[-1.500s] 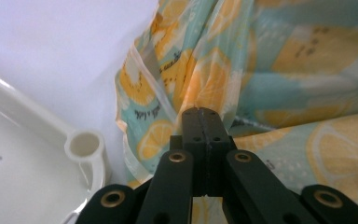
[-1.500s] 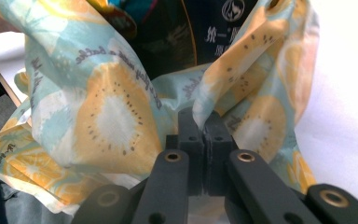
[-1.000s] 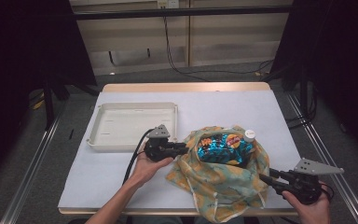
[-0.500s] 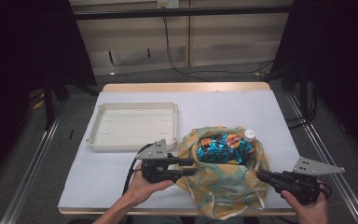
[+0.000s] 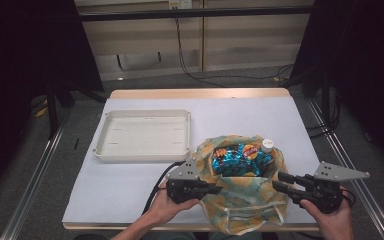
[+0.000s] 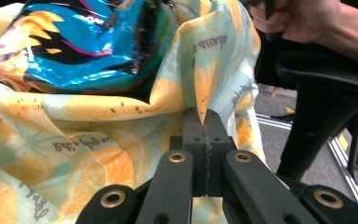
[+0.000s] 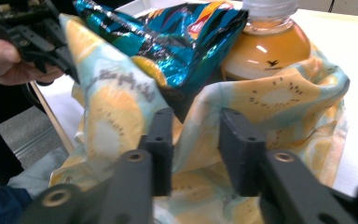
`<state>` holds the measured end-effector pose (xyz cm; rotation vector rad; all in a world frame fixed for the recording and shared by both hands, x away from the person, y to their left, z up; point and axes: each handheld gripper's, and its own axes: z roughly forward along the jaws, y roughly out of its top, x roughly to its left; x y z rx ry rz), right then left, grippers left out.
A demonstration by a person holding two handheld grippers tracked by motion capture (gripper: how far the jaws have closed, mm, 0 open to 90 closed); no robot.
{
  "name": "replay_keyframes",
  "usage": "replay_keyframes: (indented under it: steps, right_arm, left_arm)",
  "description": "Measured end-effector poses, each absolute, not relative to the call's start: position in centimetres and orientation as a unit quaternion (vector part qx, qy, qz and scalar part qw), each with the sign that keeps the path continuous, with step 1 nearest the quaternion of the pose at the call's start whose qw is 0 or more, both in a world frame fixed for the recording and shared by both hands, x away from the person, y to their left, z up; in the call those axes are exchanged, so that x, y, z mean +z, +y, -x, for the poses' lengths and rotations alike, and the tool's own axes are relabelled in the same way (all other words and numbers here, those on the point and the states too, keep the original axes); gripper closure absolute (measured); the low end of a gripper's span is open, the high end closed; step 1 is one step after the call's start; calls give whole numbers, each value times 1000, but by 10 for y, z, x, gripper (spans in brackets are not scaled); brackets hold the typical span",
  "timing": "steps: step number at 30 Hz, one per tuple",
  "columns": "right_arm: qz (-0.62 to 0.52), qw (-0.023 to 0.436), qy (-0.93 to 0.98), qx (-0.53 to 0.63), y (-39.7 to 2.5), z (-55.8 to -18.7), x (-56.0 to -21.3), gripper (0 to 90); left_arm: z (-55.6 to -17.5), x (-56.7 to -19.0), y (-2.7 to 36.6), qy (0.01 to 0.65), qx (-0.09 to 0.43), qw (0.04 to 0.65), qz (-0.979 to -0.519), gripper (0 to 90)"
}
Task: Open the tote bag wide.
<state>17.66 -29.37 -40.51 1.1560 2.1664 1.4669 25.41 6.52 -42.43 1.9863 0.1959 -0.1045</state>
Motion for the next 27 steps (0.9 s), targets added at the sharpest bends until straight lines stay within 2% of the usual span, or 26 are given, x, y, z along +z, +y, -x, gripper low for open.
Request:
replay_keyframes:
  steps: [6, 7, 8, 10, 11, 20, 27]
  right_arm:
    - [-408, 137, 741, 515, -294, -185, -405, 591]
    - [-401, 130, 746, 514, -291, -186, -407, 726]
    - [-401, 130, 746, 514, -291, -186, -407, 726]
    - [-397, 128, 750, 513, -288, -185, -409, 868]
    - [-395, 126, 752, 512, -287, -184, -409, 893]
    - [-424, 133, 757, 479, -301, -156, -429, 900]
    - [-431, 117, 775, 448, -298, -162, -445, 900]
  left_arm:
    - [-241, -429, 73, 46, -68, 530, -844, 900]
    - [-239, -435, 72, 42, -70, 519, -851, 900]
    - [-239, -435, 72, 42, -70, 519, -851, 900]
    - [-236, -440, 69, 37, -79, 511, -855, 900]
    - [-236, -442, 66, 32, -79, 502, -861, 900]
    - [-236, -462, 55, 34, -78, 459, -884, 900]
    - [-250, -477, 57, 46, -74, 440, -894, 900]
